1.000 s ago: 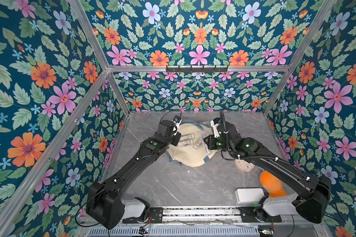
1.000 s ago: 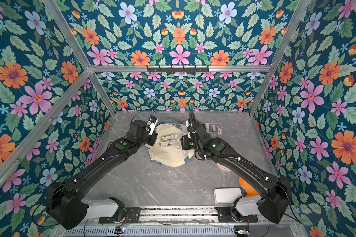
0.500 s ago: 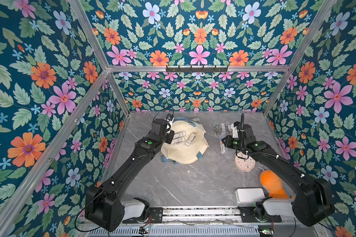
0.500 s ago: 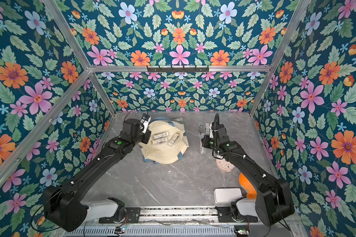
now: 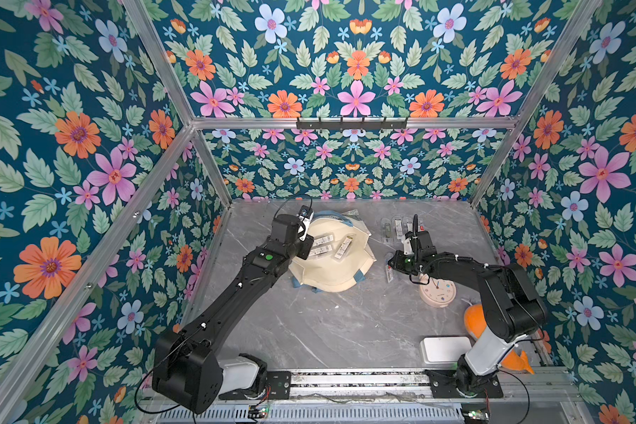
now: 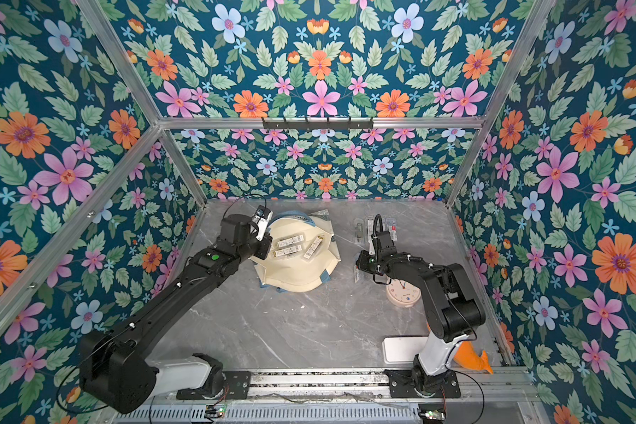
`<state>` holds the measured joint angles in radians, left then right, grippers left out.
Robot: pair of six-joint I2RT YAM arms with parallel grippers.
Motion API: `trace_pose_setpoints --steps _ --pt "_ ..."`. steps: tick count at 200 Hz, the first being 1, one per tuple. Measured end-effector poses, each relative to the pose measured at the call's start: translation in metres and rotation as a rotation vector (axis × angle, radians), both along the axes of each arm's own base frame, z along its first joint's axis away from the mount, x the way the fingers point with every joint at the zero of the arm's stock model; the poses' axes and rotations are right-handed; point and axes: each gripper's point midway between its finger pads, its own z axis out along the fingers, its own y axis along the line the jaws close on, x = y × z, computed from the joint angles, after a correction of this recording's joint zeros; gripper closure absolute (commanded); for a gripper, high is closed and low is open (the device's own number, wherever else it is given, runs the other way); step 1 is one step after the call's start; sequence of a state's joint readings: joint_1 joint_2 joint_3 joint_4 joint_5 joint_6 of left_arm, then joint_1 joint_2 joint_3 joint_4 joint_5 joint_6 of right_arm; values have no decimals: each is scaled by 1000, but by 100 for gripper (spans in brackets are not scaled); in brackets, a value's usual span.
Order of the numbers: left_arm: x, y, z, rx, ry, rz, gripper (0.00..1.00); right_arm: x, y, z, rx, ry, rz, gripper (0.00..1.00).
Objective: Take out the compass set from the canvas bag
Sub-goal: Place the compass set at the center of the board.
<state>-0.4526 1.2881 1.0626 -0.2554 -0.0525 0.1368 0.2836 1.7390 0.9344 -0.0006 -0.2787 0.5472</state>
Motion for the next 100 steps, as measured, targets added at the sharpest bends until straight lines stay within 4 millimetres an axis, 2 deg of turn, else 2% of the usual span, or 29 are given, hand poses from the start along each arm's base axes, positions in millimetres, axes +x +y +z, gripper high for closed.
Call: trace_pose_setpoints --steps 51,100 --pt "-2 -1 0 -9 -5 -9 100 27 -2 -2 10 -42 -42 87" --pt "-4 -3 -1 -17 -3 -21 100 36 -10 -4 13 -56 -65 80"
